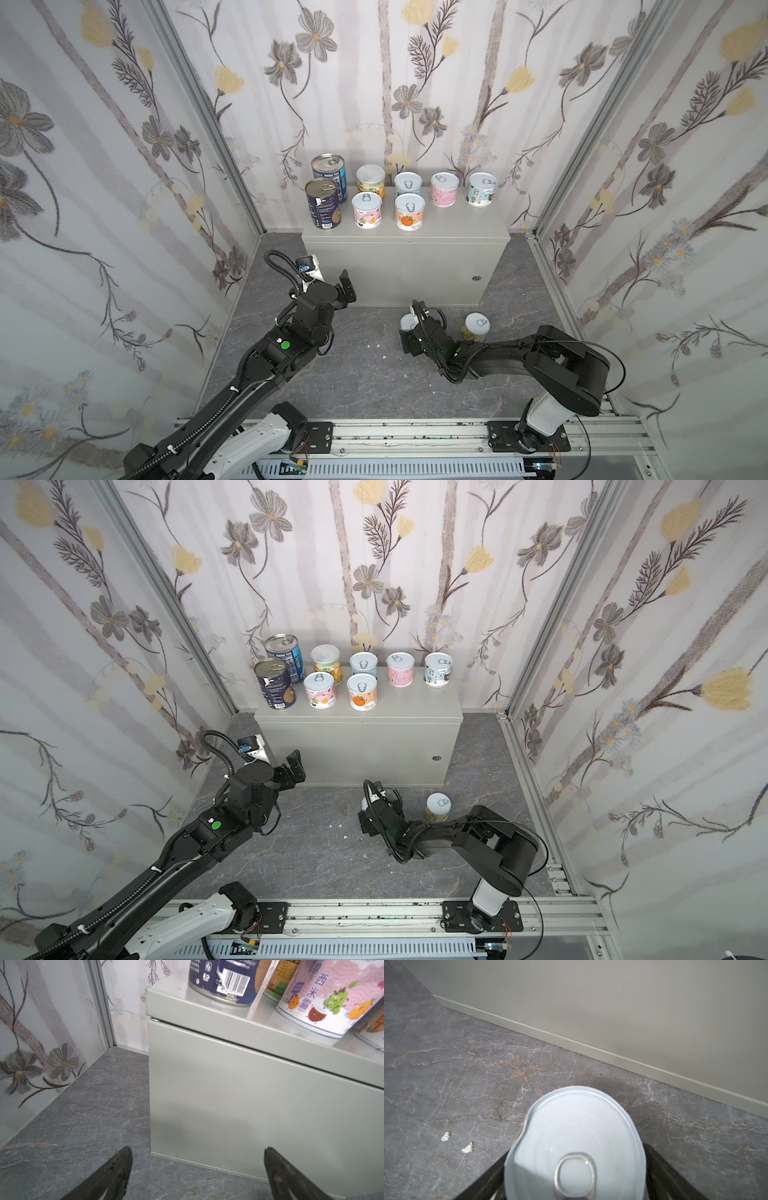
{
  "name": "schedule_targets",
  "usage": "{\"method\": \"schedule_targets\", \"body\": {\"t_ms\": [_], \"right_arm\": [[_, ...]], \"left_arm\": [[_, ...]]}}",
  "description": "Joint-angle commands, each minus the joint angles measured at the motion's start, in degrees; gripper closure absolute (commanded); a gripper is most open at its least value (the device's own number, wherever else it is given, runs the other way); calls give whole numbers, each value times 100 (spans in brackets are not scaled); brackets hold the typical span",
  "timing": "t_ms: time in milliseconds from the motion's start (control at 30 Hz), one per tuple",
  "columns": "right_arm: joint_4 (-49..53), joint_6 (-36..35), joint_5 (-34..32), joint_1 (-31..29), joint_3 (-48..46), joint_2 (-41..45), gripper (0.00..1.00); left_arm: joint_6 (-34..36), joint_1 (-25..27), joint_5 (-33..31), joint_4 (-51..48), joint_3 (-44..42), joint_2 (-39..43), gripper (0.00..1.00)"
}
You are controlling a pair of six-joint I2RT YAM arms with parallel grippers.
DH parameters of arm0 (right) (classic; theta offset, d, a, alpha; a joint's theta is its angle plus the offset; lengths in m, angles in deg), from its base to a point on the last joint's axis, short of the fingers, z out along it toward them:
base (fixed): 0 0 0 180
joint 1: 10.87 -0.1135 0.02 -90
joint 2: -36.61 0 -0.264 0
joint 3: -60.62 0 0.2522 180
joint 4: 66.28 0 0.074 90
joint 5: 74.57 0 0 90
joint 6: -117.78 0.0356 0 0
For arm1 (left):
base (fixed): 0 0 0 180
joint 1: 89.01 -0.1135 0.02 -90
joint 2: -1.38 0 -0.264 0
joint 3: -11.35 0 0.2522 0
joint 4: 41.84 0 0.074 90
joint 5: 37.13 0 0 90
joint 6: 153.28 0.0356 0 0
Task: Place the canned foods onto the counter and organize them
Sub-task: 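Lift the held can off the floor with the right gripper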
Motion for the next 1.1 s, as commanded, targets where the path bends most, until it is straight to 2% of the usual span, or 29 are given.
{"method": "schedule_targets", "body": {"t_ms": [0, 233, 567, 967, 1067], "right_arm": [[-386, -62, -20, 11, 139, -90, 20], [-462, -88, -7, 12, 30, 56, 31], [-632, -325, 51, 9, -444, 862, 38], [86, -1017, 360, -33, -847, 2872, 45], [373, -1071, 398, -36, -799, 3329, 46]], "left_arm": [[-79, -12, -72, 28, -15, -3, 0], [-41, -13, -15, 28, 33, -77, 0], [62, -14, 248, -6, 128, -177, 0], [449, -15, 1490, -42, 235, -130, 0], [664, -12, 2043, 11, 243, -77, 0]]}}
